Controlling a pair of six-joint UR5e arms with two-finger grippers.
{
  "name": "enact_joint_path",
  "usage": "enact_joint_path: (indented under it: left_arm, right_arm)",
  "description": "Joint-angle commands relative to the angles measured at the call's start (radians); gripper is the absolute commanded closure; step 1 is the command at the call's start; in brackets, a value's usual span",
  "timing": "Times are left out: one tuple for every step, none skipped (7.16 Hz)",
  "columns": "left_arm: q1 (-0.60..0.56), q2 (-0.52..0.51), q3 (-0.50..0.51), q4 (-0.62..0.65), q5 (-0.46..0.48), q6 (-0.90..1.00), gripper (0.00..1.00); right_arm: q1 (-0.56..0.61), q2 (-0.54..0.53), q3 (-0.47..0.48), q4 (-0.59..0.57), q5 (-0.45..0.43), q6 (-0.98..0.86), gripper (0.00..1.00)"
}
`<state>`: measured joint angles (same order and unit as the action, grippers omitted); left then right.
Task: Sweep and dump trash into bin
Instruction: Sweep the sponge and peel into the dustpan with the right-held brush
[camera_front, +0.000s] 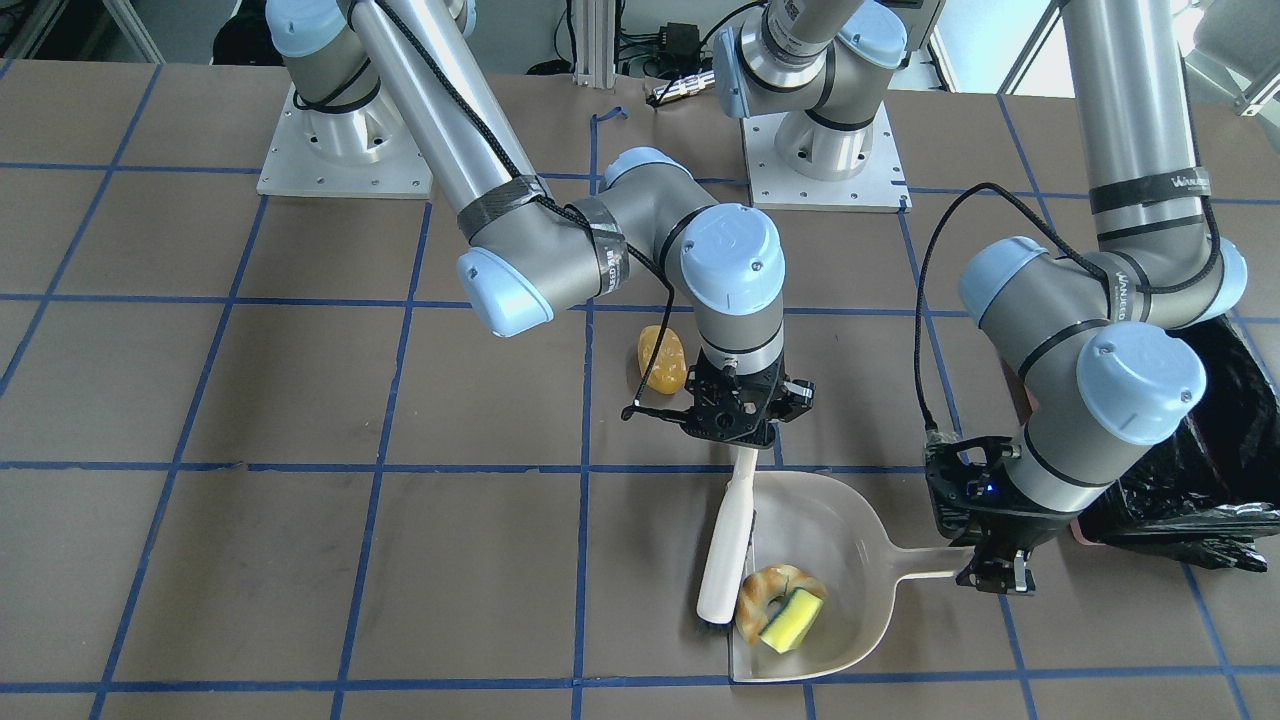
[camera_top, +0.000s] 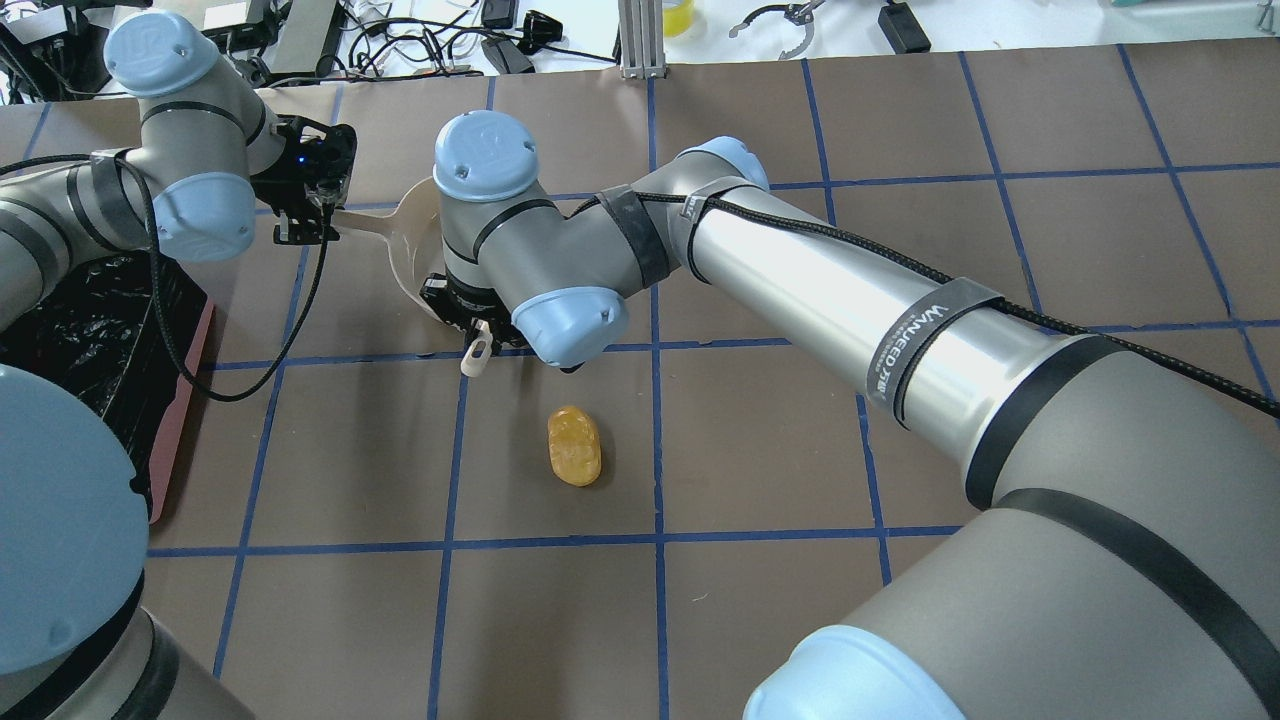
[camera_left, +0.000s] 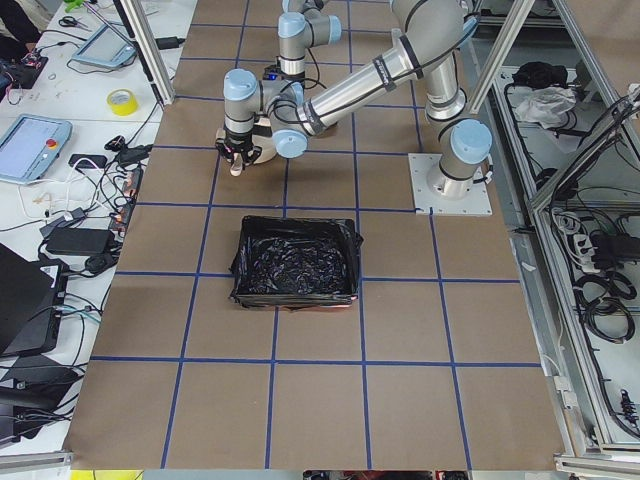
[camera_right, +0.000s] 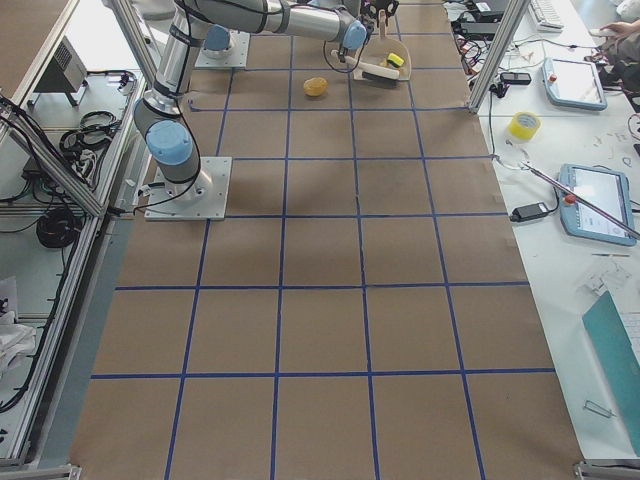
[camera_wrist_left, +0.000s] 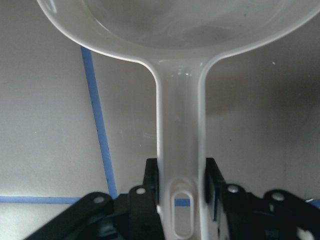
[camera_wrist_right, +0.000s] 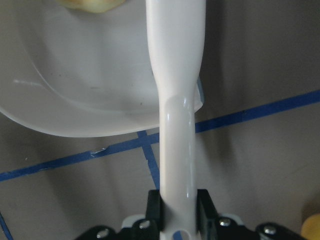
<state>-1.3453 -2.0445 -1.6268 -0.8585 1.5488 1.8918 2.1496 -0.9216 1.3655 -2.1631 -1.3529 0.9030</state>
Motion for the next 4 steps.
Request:
enact_joint_path:
  left_arm:
    - [0.000, 0.010, -0.002, 0.001, -0.003, 0.004, 1.00]
    - [0.000, 0.010, -0.002, -0.001, -0.001, 0.004, 1.00]
    - [0.000, 0.013, -0.004, -0.002, 0.000, 0.001, 1.00]
    - [0.002, 0.015, -0.005, -0.002, 0.000, 0.004, 1.00]
  right_arm:
    - [0.033, 0.003, -0.019, 0.005, 0.003, 0.077, 0.98]
    - [0.048, 0.003, -0.019, 0.009, -0.027, 0.079, 0.98]
    - [0.050, 0.000, -0.020, 0.011, -0.052, 0.079, 0.98]
    - [0.047, -0.022, -0.019, 0.069, -0.121, 0.048, 0.98]
